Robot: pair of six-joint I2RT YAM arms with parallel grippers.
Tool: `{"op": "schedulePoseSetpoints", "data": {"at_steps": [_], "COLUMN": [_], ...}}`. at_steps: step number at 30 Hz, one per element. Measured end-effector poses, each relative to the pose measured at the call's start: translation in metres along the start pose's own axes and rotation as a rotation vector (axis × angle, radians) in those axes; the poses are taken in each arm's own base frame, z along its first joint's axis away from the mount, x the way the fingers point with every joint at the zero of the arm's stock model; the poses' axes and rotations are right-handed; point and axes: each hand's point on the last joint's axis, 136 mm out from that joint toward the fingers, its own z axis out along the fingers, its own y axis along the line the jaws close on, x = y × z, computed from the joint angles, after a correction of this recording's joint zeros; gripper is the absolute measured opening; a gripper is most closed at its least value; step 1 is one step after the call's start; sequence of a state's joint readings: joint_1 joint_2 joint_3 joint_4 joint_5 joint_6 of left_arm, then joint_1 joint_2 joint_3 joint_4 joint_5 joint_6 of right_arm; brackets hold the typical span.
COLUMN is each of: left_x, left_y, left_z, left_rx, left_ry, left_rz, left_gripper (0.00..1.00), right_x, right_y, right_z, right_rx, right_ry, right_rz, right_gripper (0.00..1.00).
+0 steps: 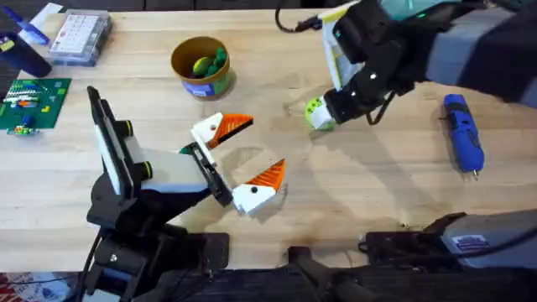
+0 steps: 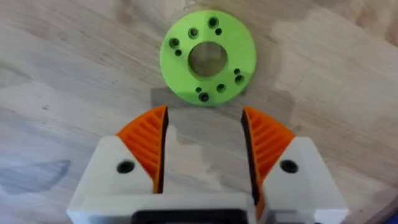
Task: Pick up the gripper from the table and insert it into the empty holder that is missing its gripper. Then pick up a screw, insert it into the mounting hole, and use the screwdriver to tighten it. Finally, clean up the table by picking up the vegetable and placing it into the bucket.
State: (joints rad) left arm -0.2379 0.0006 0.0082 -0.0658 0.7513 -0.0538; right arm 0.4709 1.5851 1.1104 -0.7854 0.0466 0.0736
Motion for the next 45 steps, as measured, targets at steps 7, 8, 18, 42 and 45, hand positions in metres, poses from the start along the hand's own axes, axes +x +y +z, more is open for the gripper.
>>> {"op": "schedulePoseSetpoints", "data": {"at_steps": [7, 8, 18, 42, 45], "left_x": [0.0, 0.0, 0.0, 0.0, 0.0], "left_y": [0.0, 0.0, 0.0, 0.0, 0.0], "left_z": [0.0, 0.0, 0.0, 0.0, 0.0], "left_rx": [0.0, 0.0, 0.0, 0.0, 0.0], "left_ry": [0.0, 0.0, 0.0, 0.0, 0.0], "left_rz": [0.0, 0.0, 0.0, 0.0, 0.0], "left_gripper": [0.991, 0.991, 0.991, 0.991, 0.991], "right_x": [0.003, 0.002, -0.009, -0.002, -0.002], "right_y": [0.0, 0.0, 0.001, 0.0, 0.0], "right_z": [0.021, 0.021, 0.022, 0.023, 0.023], "right_rx": [0.005, 0.005, 0.002, 0.004, 0.004], "right_ry": [0.051, 0.048, 0.001, 0.027, 0.027], "right_rz": [-0.001, -0.003, -0.007, -0.006, -0.007], "right_gripper": [0.646, 0.615, 0.279, 0.108, 0.105]}}
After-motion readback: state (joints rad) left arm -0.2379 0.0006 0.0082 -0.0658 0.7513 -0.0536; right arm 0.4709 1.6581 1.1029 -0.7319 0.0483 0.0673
